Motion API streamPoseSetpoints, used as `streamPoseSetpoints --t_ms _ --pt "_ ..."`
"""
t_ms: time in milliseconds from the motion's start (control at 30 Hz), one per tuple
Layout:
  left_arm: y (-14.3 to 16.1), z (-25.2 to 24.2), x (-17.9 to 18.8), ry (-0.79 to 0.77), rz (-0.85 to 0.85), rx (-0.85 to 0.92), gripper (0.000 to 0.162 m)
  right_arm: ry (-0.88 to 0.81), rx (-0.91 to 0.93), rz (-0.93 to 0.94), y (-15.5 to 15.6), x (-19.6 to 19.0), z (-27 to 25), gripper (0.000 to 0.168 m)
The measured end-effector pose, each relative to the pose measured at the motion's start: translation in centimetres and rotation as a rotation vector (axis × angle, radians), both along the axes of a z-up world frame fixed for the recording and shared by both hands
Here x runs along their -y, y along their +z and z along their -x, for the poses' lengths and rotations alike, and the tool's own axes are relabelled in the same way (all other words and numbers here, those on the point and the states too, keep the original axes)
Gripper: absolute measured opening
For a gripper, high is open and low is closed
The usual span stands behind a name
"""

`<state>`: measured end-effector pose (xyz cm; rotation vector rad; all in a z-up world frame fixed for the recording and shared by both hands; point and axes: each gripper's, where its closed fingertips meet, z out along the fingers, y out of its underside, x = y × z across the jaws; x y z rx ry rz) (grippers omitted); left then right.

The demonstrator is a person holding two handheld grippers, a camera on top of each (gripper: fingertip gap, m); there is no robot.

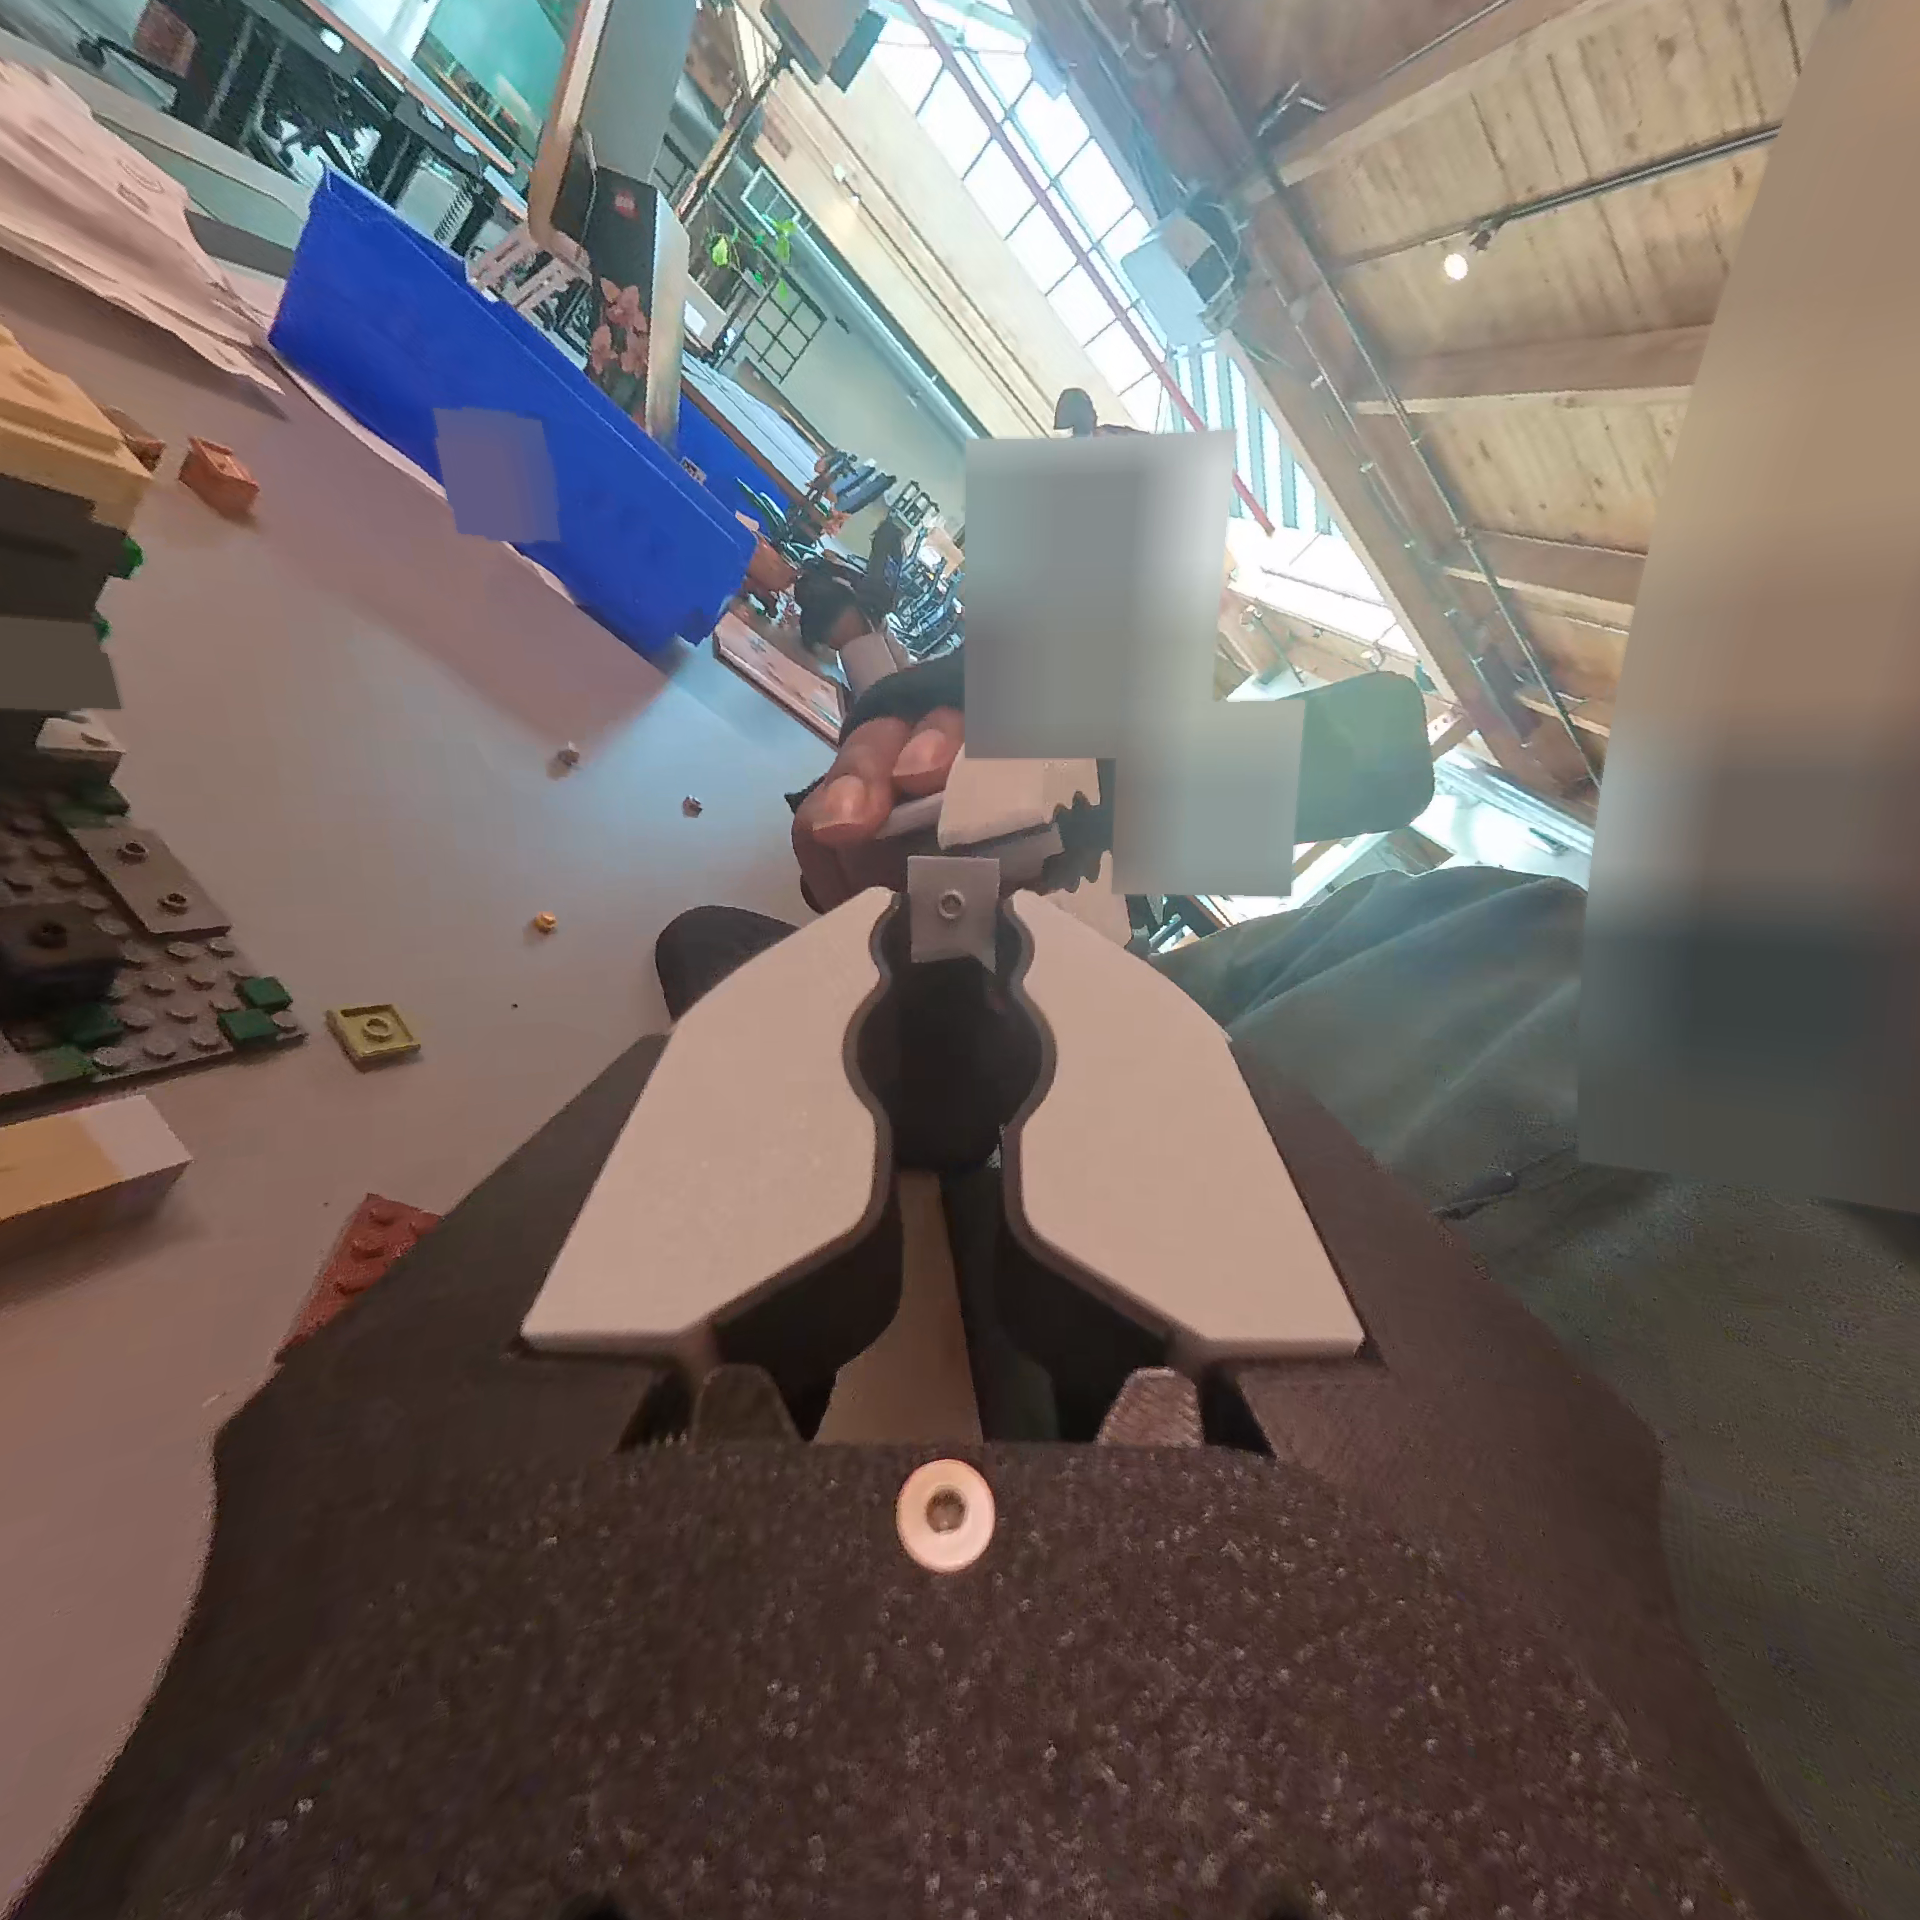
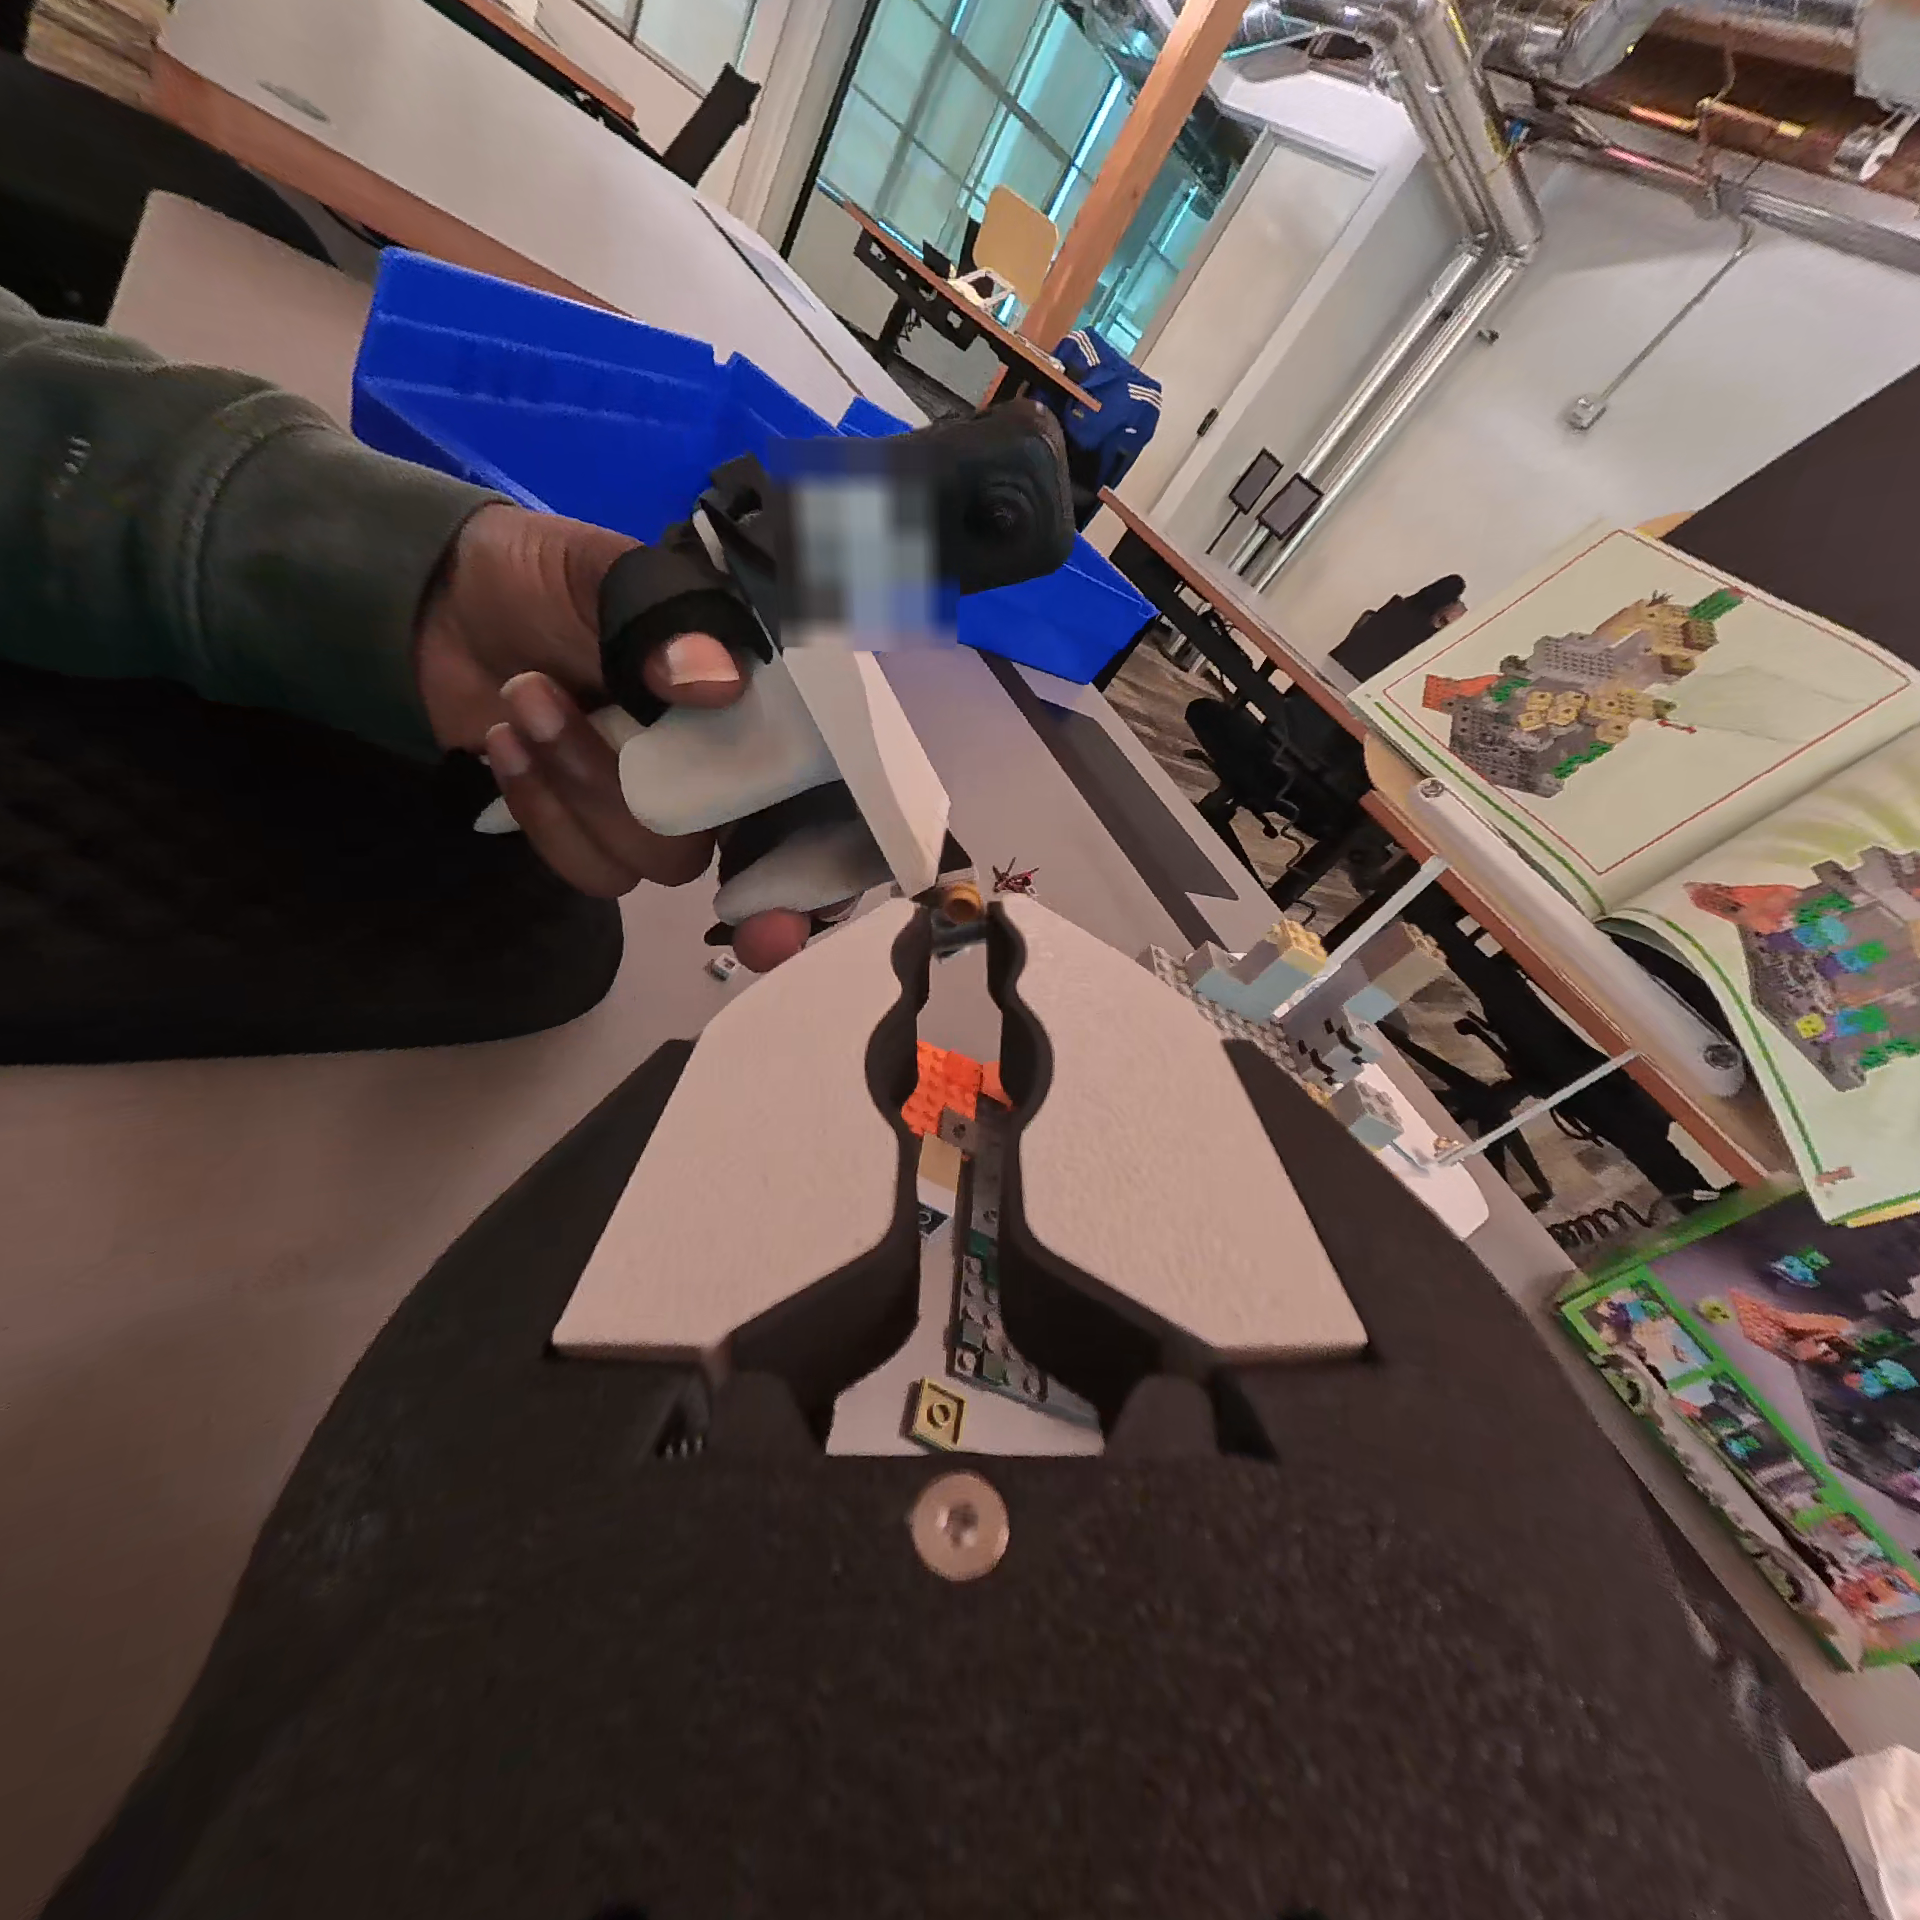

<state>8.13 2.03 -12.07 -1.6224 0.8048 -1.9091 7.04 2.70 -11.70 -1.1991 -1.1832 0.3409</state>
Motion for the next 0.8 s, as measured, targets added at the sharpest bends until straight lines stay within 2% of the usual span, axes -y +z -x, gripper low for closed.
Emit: streamPoseSetpoints --t_ms 267,500,633,700,800 --pt "-1.3 -0.1 0.7 -0.048 0.029 -0.106 0.015 0.023 0.106 -0.077 -1.1 0.7 -0.1 0.008" --pt "-2.3 -0.3 0.8 -0.025 0.003 -0.243 0.015 -0.033 0.224 -0.180 -2.0 0.7 -0.7 0.005" --pt "-2.3 -0.4 0.6 0.012 -0.075 -0.298 0.015 0.033 0.104 -0.012 -1.7 1.0 -1.2 0.004" --pt "-3.1 0.6 -1.6 0.137 -0.169 -0.392 0.015 0.120 -0.035 0.094 -0.4 1.9 -1.5 0.000" --pt "-2.3 1.2 -0.5 0.120 -0.237 -0.379 0.015 0.075 -0.063 0.121 -0.6 0.7 -2.4 0.000"
